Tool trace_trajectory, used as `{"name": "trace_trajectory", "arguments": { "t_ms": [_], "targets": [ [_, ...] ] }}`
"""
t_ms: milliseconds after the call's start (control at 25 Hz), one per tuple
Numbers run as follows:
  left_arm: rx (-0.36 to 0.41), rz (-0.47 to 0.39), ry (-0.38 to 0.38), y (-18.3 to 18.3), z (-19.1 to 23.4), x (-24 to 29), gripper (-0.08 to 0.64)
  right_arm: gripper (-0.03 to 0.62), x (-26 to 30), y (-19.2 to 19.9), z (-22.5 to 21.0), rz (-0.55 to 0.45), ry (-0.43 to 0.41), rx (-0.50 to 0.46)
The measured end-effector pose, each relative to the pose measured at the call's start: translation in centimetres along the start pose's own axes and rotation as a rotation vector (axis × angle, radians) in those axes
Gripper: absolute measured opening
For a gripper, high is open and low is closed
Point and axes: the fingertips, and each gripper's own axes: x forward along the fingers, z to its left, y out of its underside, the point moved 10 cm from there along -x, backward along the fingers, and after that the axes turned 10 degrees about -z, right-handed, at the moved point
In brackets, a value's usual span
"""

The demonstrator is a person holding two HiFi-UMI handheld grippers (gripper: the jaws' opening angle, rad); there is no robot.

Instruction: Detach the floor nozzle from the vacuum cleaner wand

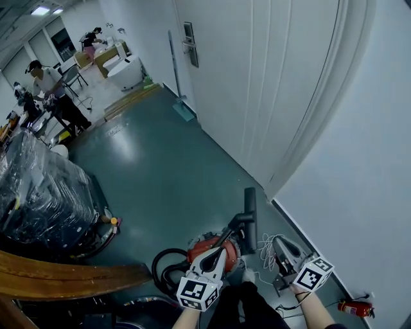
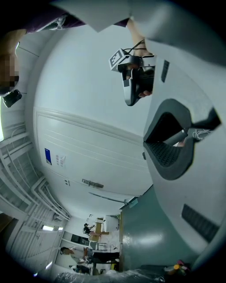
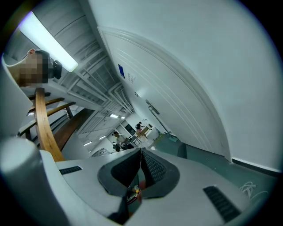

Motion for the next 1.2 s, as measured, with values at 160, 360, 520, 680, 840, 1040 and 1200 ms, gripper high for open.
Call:
{"name": "trace_trajectory", "arguments": {
  "t_ms": [160,360,520,680,840,1040,1200],
  "targets": [
    [0.013,0.022,-0.001,1.9,1.2,1.6,0.005,0.018,1.1,0.3,-1.6,0.021,0.005,-0.005],
    [0.083,0.089,-0.041,5.4,3.5,3.8,0.008,0.020,2.3,0.7,-3.3,0.021,0.015,0.021],
    [0.126,0.171,-0.021,8.9,5.3,6.1,0.057,0.020,3.0,1.4,-4.5,0.050,0.010,0.024],
    [0.186,0.254,0.013,12.7,6.7,8.6,0.095,0.020,3.8,1.9,-5.9,0.074,-0.001,0.017],
    [0.258,0.349,0.048,16.1,7.8,10.6,0.149,0.020,4.5,2.4,-7.3,0.090,-0.005,0.019],
    [0.310,0.406,0.095,17.7,8.1,12.8,0.172,0.020,5.1,3.2,-9.6,0.120,0.032,0.032],
    [0.320,0.416,0.104,18.0,8.3,13.5,0.158,0.020,5.9,3.4,-11.1,0.143,0.051,0.048]
  ]
}}
